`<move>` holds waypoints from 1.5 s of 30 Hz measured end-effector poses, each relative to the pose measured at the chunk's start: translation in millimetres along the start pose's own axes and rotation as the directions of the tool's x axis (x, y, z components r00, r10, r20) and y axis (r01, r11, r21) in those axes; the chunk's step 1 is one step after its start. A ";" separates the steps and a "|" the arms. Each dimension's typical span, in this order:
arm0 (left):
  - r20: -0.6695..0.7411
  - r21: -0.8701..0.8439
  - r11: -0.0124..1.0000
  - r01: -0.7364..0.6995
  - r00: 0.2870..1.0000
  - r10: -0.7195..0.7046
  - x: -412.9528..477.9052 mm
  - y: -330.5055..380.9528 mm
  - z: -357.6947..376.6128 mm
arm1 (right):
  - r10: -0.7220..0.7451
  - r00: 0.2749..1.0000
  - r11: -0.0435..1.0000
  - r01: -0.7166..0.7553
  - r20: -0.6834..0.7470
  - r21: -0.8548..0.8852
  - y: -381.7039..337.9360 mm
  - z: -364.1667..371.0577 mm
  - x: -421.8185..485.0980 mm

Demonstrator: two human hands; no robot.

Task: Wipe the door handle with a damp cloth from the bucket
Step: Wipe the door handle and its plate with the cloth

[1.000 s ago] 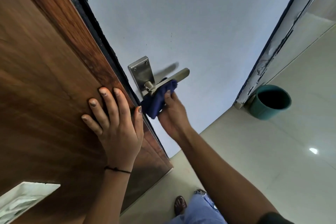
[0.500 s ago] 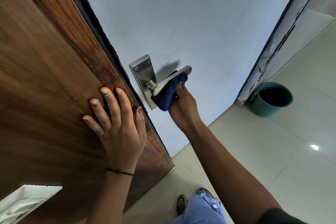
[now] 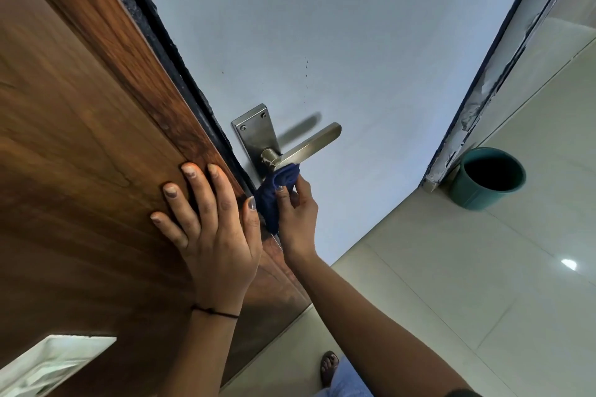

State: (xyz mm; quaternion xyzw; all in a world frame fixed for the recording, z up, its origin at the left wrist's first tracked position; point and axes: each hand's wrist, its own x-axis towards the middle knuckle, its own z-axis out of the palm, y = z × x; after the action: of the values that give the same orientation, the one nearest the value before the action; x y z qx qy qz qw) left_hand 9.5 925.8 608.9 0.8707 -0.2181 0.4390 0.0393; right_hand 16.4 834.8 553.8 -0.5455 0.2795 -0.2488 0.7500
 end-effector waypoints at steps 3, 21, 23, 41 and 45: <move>0.005 0.004 1.000 0.005 1.000 -0.005 -0.6 -0.3 -0.7 | -0.009 0.993 1.000 0.008 -0.120 -0.009 3.7 15.2 5.8; -0.008 0.082 0.997 0.003 1.000 -0.003 -0.6 1.6 4.5 | -0.314 0.880 0.947 0.315 -0.358 -0.057 -45.6 -28.7 8.7; -0.007 0.076 0.997 0.003 1.000 -0.003 -0.7 0.9 4.1 | -0.423 0.884 0.904 0.397 -0.197 -0.157 -39.0 -15.5 -7.5; -0.024 0.048 0.999 -0.011 1.000 0.012 -2.2 0.5 5.4 | -0.610 0.790 0.724 0.525 -0.060 -0.448 -24.4 -29.8 27.9; -0.018 0.060 0.998 -0.006 1.000 0.008 -2.0 1.9 5.9 | -0.606 0.778 0.712 0.440 -0.163 -0.547 -40.8 -57.3 71.5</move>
State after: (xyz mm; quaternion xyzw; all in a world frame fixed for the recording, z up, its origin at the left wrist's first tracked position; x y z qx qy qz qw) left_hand 12.1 923.2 603.5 0.8667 -0.2076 0.4535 0.0137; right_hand 25.6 736.0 568.0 -0.7205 0.2848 -0.4644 0.4290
